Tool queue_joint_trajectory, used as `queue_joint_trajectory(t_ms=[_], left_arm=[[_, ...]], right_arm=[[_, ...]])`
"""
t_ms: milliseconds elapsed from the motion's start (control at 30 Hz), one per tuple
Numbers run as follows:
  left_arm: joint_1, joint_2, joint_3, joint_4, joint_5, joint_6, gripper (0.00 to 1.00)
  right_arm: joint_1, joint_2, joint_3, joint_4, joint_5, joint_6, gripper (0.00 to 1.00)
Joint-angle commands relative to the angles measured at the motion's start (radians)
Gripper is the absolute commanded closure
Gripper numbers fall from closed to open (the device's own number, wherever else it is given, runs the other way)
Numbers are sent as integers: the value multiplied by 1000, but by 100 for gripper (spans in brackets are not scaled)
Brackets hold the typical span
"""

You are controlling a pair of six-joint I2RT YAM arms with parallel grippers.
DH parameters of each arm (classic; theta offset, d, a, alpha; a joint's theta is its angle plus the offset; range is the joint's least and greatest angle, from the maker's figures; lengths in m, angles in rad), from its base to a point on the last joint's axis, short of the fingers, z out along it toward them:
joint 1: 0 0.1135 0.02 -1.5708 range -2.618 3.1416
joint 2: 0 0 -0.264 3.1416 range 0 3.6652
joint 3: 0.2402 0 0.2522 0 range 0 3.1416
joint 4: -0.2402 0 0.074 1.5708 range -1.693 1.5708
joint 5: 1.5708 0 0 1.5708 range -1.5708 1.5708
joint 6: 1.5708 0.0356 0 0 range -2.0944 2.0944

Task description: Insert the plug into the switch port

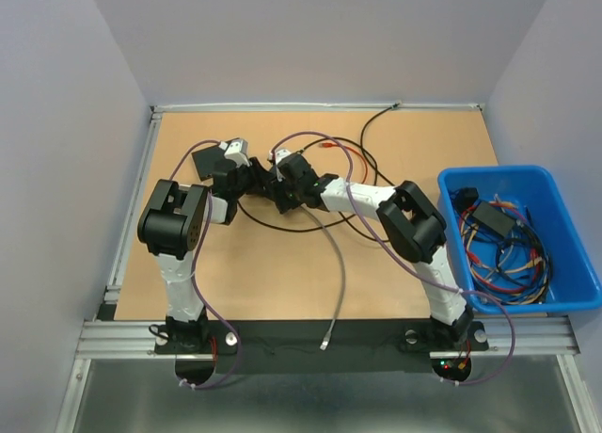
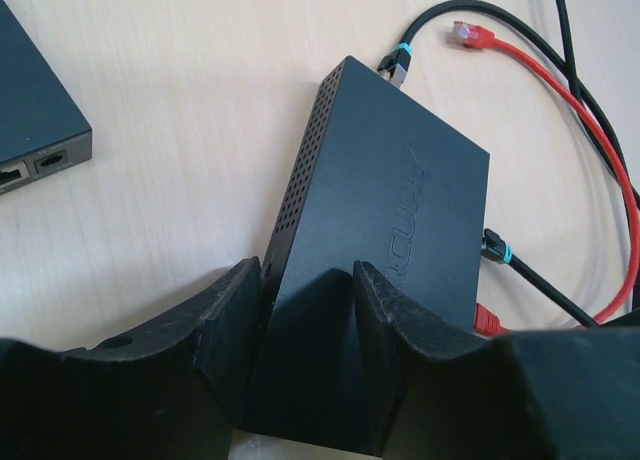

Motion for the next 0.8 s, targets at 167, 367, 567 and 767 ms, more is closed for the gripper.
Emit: queue_joint_trajectory(t_ms=[167,367,567,767], left_arm=[[-90,41,-72,-263,232,-87,48],[-87,45,-73,-262,235,-92,48],[-83,44,-72,-260,229,-95,49],[-81,45,-75,-257,232,-96,49]], right_arm=[[24,-99,1,325,-49,3,35],[25,-118,-25,328,-21,0,34],[25,-150,-60,331,-6,-11,30],[25,-191,-87,331,14,-23,28]])
